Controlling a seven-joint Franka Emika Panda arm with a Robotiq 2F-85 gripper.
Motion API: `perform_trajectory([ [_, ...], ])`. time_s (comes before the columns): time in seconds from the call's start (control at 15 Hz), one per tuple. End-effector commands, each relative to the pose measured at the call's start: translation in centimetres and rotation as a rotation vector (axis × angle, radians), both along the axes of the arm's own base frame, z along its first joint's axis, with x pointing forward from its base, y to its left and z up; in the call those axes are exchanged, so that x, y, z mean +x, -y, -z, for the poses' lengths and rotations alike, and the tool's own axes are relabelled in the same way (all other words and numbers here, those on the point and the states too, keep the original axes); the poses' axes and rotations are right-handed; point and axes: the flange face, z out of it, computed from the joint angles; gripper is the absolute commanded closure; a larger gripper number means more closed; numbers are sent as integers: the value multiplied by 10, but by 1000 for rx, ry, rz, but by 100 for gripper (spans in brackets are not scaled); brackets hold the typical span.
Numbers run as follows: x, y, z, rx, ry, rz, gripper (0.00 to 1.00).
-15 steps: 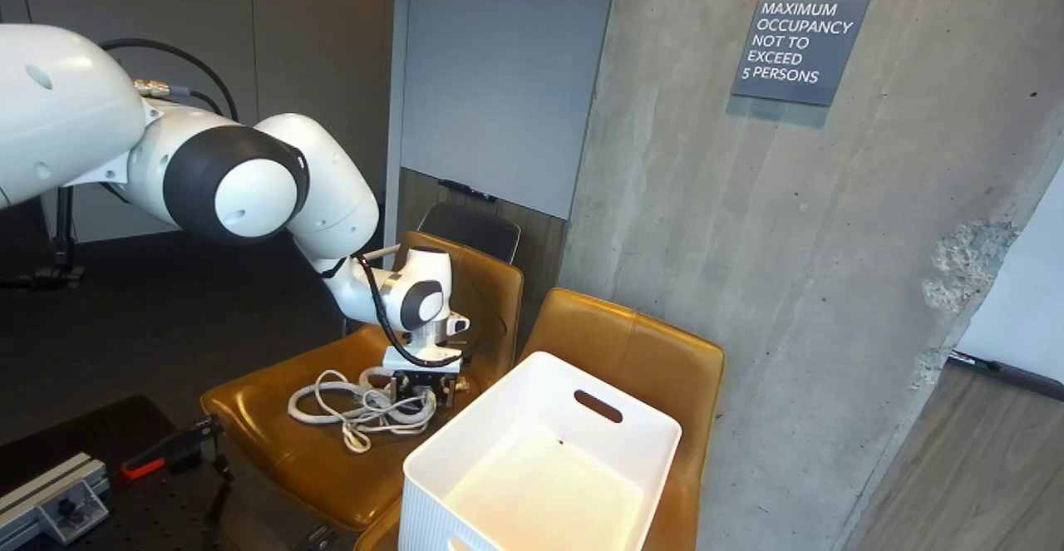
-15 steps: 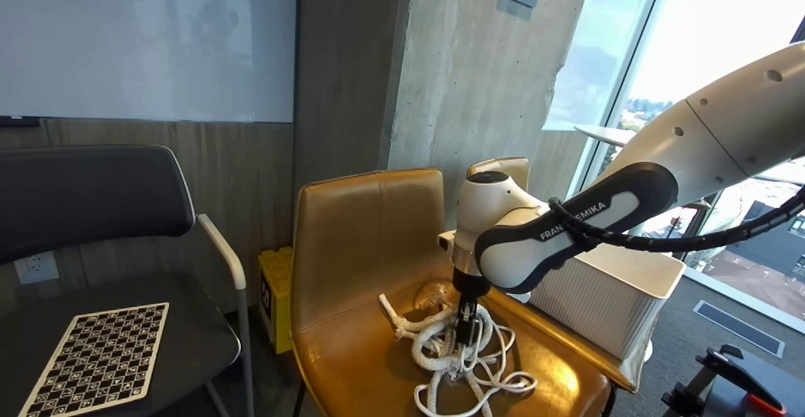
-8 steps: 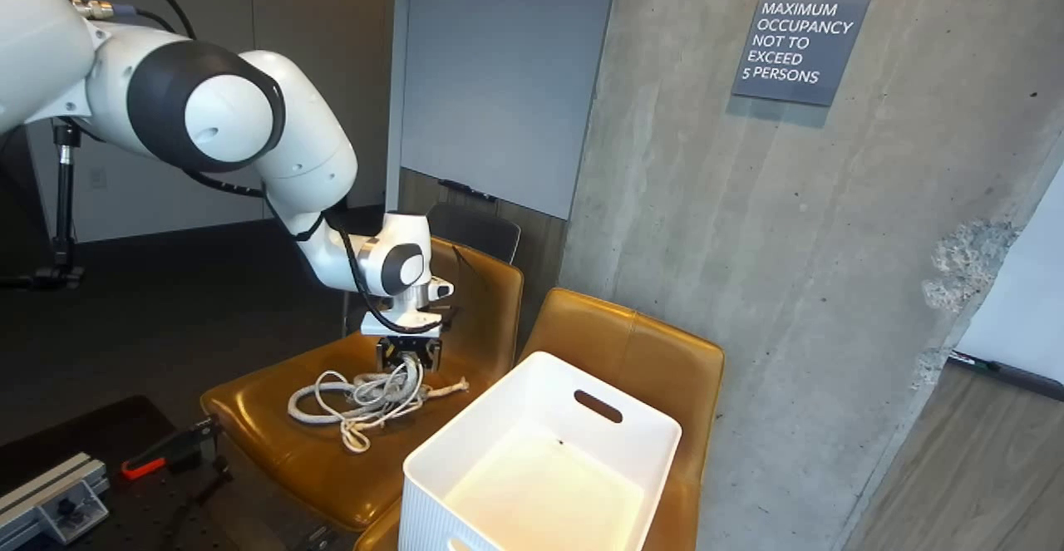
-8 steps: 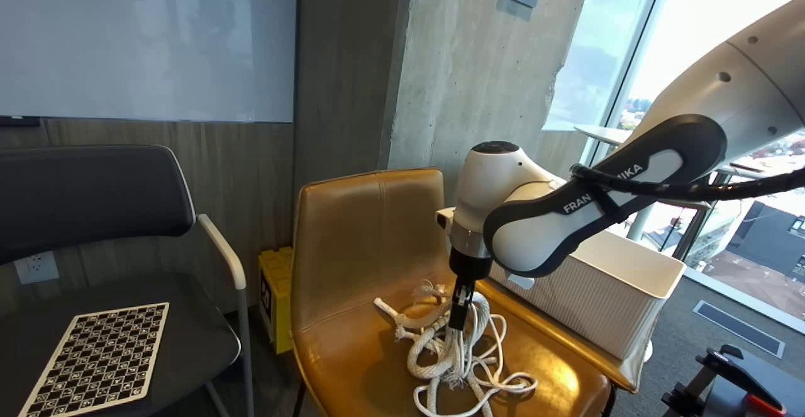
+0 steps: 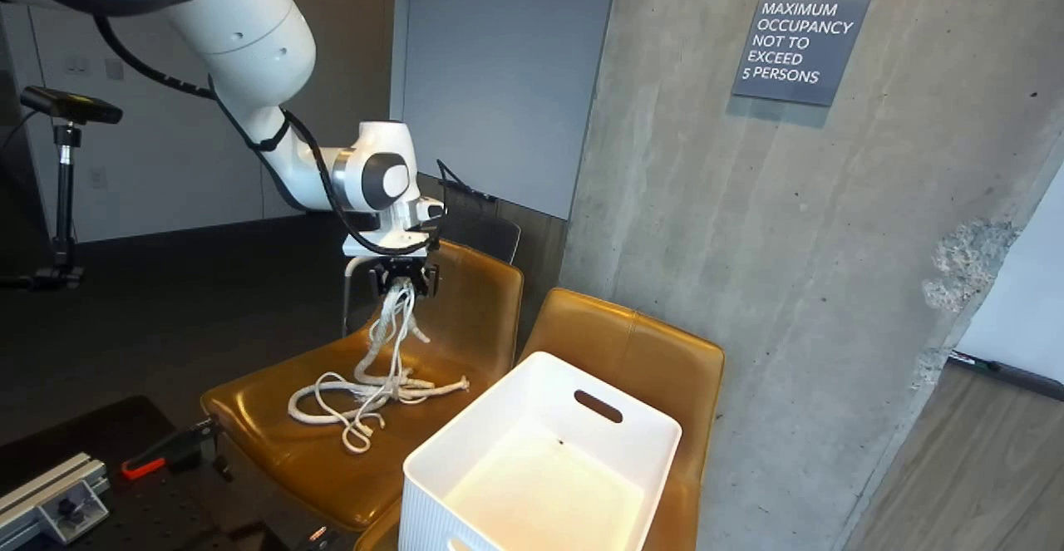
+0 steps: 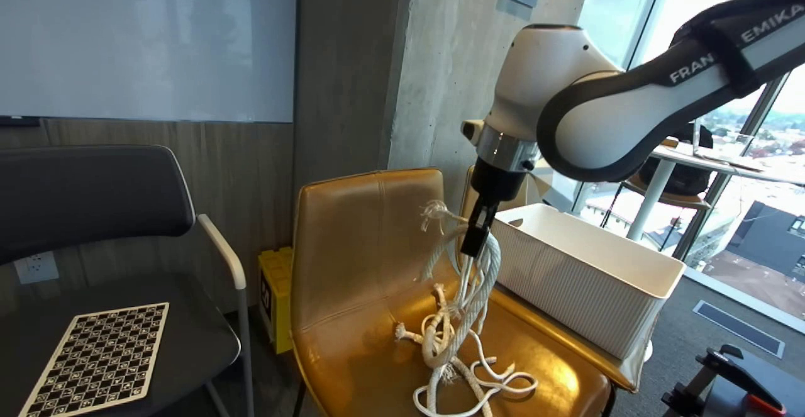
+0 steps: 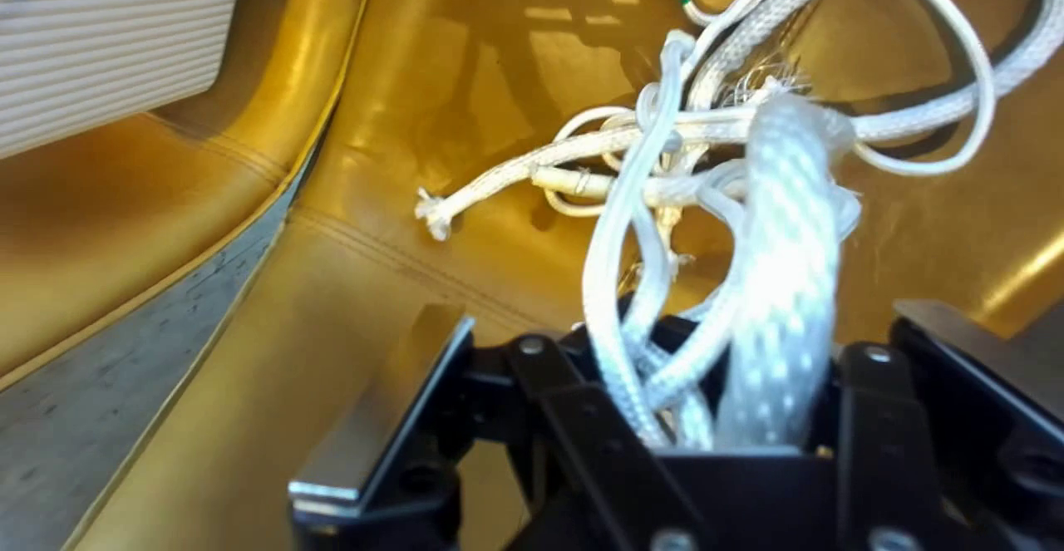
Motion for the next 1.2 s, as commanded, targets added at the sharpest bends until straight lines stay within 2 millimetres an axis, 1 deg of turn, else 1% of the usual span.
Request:
perform_trajectory([
  [0.0, -15, 9, -92, 2, 66, 47, 100],
  [0.13, -14, 15, -147, 8, 103, 70, 100],
  [0.27, -14, 25, -202, 12, 129, 96, 100],
  [0.47, -14, 51, -267, 22, 153, 145, 100],
  [0.6, -12, 78, -305, 40, 167, 189, 100],
  [0.87, -6, 147, -373, 91, 208, 285, 100],
  [1.0, -3, 180, -400, 113, 230, 327, 100],
  [1.13, -2, 210, -422, 129, 249, 367, 100],
])
